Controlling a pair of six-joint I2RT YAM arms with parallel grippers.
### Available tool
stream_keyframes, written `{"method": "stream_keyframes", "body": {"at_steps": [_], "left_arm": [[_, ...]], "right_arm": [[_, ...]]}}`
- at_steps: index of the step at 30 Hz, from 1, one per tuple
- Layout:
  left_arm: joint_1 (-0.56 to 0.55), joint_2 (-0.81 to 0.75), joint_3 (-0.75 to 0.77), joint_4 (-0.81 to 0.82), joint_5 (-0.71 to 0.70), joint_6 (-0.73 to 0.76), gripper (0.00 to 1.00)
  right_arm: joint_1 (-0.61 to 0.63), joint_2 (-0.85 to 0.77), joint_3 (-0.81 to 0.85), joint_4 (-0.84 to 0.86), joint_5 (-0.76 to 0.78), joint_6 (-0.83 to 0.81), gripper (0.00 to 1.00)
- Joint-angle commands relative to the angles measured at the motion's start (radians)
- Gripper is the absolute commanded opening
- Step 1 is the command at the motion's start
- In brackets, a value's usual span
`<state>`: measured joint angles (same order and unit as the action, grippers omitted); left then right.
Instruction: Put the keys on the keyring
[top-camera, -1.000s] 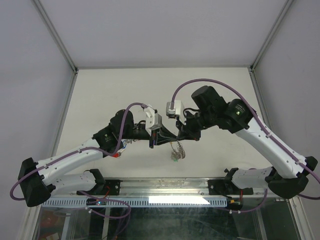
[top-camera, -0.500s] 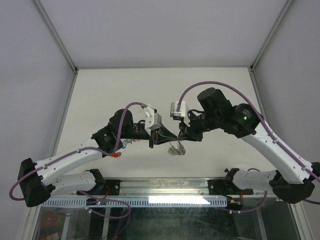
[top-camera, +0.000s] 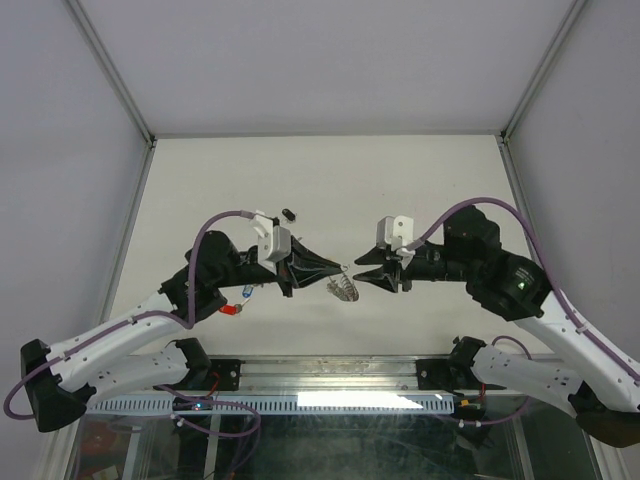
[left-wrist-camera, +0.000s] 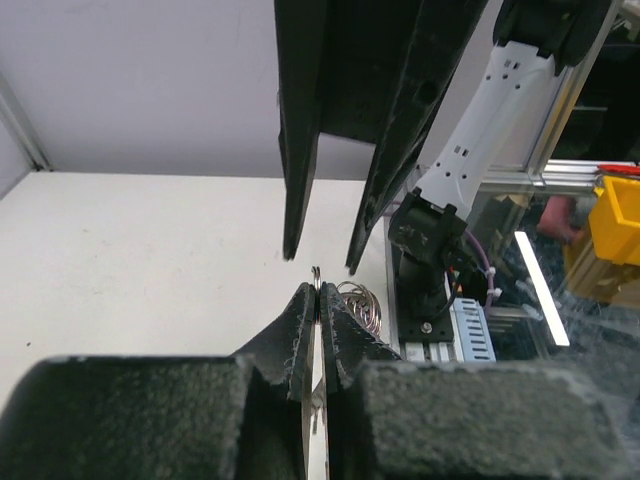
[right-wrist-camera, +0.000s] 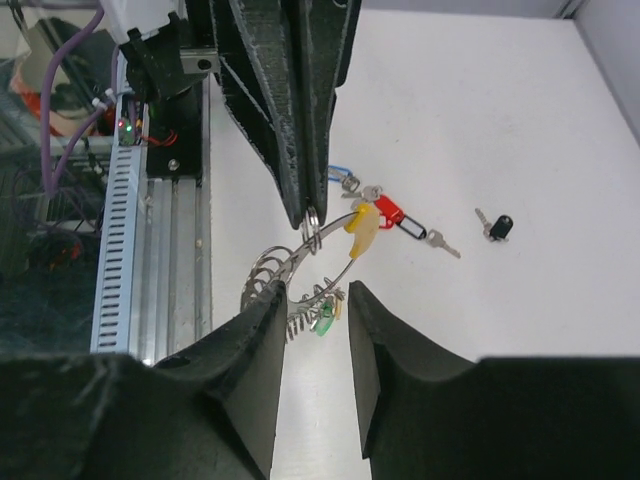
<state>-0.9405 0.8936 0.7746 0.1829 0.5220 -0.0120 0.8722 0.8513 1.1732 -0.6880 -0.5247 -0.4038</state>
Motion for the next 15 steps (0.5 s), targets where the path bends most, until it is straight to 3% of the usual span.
{"method": "stream_keyframes", "body": {"at_steps": [1,9,15], "left_arm": [[0.013,-0.043,-0.018,0.152,-0.016,-0.062,0.00],[0.016,-0.059,-0.023,0.181,0.027,-0.086,0.00],[0.016,-0.066,-0.016,0.164,0.021,-0.081,0.00]], "right_arm": [[0.005,-0.050,-0.111,0.392,-0.036,0.095,0.33],[0.005,-0.042,-0.158,0.516,-0.083,0.111,0.29],[0.005,-0.037,-0.138,0.457,-0.145,0.083,0.28]]}}
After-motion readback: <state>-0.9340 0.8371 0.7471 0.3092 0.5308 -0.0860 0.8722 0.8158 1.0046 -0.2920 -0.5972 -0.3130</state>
